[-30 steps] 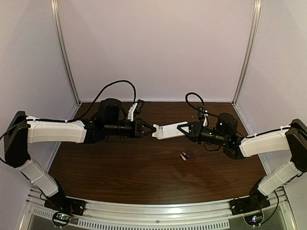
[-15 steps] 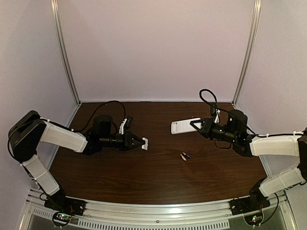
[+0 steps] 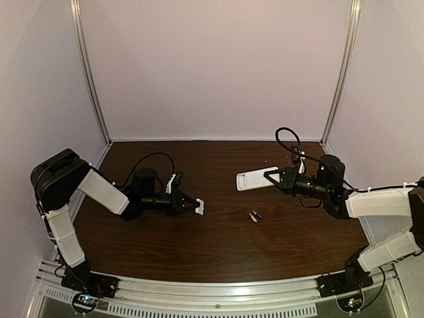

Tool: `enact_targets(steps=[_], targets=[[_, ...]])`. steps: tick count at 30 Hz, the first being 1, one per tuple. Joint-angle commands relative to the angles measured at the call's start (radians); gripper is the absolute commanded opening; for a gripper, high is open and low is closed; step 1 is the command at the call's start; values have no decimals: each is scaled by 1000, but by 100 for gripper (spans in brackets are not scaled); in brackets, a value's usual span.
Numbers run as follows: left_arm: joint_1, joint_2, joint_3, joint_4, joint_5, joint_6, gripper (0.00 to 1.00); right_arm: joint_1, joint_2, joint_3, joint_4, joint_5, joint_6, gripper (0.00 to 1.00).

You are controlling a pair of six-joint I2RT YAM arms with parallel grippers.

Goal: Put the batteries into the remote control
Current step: Place the battery cover at the center of the board.

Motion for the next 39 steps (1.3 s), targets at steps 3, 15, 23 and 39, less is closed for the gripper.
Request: enact_targets(steps=[3,15,23,39], targets=[[19,35,-20,49,15,-1,1,-25,-5,-13,20,-61,-10,0],[63,42,-23,-122,-53,26,23,-62,-74,-24,-58,-79,-36,0],[79,15,-28,-171,-82,49,34,-85,-87,-34,-75,-97,-46,0],[-246,-136,410,-726,-489,957,70,-216,-293,-80,-319,-123,-181,0]])
